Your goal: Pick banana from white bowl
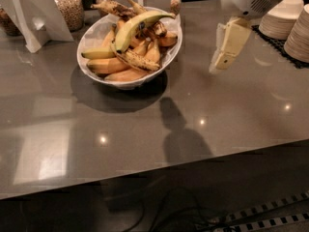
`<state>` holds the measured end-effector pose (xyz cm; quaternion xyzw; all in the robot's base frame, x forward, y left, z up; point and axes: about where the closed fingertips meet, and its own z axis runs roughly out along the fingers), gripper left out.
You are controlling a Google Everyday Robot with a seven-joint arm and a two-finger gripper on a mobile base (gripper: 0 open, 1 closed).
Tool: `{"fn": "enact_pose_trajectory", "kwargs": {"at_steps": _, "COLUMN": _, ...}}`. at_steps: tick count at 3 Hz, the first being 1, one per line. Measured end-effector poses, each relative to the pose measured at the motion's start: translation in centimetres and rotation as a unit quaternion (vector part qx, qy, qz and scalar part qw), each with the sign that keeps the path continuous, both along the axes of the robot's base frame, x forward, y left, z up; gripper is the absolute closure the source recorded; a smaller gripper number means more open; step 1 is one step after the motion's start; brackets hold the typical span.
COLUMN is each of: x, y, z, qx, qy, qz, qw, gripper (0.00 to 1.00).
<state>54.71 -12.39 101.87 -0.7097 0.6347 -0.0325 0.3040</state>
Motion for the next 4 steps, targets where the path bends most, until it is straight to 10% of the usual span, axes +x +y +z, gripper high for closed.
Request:
{"fn": "enact_pose_trajectory", "kwargs": {"at_steps": 3, "x": 7.1, "y": 9.2, "z": 2.5, "qx": 0.046, "qy": -0.045, "qz": 0.085, "qw": 0.9943, "gripper": 0.0}}
{"fn": "enact_pose_trajectory", "kwargs": {"at_steps": 4, "x": 7.1, "y": 9.2, "z": 2.5, "qx": 0.046, "qy": -0.045, "qz": 0.085, "qw": 0.9943, "gripper": 0.0}}
